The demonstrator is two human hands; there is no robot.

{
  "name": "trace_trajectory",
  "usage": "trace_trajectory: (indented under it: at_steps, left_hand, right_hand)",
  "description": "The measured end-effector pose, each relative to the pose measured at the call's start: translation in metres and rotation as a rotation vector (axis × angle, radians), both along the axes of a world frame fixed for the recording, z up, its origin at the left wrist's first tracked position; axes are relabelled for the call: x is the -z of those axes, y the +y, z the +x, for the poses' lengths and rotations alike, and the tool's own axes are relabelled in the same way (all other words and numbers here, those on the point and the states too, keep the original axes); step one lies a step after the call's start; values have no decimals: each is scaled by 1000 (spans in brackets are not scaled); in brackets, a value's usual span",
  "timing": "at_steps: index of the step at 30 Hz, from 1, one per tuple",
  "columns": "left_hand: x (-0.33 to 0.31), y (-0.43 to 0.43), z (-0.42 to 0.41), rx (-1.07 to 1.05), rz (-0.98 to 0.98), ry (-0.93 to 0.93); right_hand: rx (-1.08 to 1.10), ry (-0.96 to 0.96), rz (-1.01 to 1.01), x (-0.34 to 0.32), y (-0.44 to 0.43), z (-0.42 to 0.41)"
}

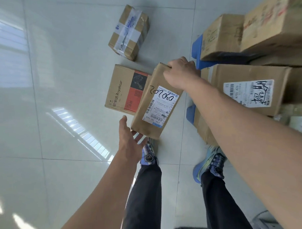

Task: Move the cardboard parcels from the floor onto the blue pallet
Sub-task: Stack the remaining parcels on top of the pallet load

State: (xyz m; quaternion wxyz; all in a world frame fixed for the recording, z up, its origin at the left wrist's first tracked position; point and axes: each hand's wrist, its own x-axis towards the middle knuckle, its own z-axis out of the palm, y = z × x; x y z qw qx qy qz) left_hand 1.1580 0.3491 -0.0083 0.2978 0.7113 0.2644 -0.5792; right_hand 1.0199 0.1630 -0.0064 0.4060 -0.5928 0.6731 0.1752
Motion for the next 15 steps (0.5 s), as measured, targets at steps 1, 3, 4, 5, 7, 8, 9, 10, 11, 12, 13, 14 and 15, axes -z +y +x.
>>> trace_trajectory:
  at_steps: [1,3,4,5,7,8,9,10,11,12,13,14,15]
  left_hand:
    - [-10,-3,5,5,-14,-22]
    - [-31,-12,15,20,-44,-79]
    - [-43,-17,19,27,-58,-111]
    - [-55,-22,24,33,-74,-144]
    - [-81,-35,32,55,-115,-195]
    - [-94,-42,36,75,-138,-212]
    - [-107,-49,38,101,-162,-228]
    - [-120,-56,40,124,-191,-242]
    - [-132,-63,41,141,-226,-253]
    - [-145,-69,40,154,-261,-262]
    - [-156,-75,38,169,-293,-268]
    - [-168,-80,34,187,-323,-269]
    - [-178,-83,27,211,-351,-267]
  right_hand:
    - [17,-12,-20,-12,-1,-3]
    - [65,-56,-69,-36,-5,-6]
    - [96,-83,-88,-49,-6,-7]
    - [128,-112,-103,-62,-8,-9]
    - [180,-168,-140,-90,-11,-13]
    - [199,-191,-169,-104,-13,-16]
    - [220,-212,-197,-118,-14,-20]
    - [242,-234,-223,-131,-14,-24]
    - [262,-256,-247,-144,-14,-29]
    - [283,-274,-269,-155,-13,-35]
    - [307,-282,-288,-166,-12,-43]
    - [325,-282,-311,-176,-10,-52]
    - [340,-275,-331,-186,-8,-63]
